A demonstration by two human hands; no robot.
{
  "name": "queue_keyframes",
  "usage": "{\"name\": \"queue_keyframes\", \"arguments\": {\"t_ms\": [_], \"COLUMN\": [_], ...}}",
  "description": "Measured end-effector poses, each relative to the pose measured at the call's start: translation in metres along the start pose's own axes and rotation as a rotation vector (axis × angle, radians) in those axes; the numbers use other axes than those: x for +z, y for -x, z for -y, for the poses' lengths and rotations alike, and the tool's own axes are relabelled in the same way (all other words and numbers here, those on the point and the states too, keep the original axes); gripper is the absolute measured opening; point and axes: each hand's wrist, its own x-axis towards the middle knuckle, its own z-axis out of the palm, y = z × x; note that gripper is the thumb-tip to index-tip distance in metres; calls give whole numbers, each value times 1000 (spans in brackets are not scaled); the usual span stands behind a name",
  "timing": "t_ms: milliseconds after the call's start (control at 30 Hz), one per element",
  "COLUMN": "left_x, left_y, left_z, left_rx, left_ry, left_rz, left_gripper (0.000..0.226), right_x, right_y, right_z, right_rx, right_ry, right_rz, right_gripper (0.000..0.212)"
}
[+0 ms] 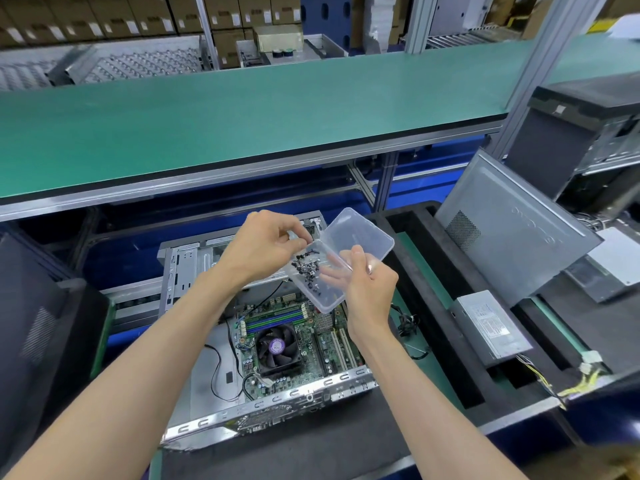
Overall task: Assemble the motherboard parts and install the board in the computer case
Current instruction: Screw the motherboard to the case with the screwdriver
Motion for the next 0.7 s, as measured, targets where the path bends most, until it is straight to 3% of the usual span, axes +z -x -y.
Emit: {"name": "queue_keyframes", "arguments": {"t_ms": [300,700], "left_x": [-1,6], "left_y": [-1,-3], "left_z": [1,-12], "left_rx": [-27,63], "left_ry": [-114,-302], "left_rz": [32,85], "left_gripper": [11,8], "right_x": [-1,1], "right_y": [0,4], "right_z": [9,9], "right_rx": [-39,-43], "right_ry": [30,17], "right_rz": [-30,11], "right_gripper": [29,30]}}
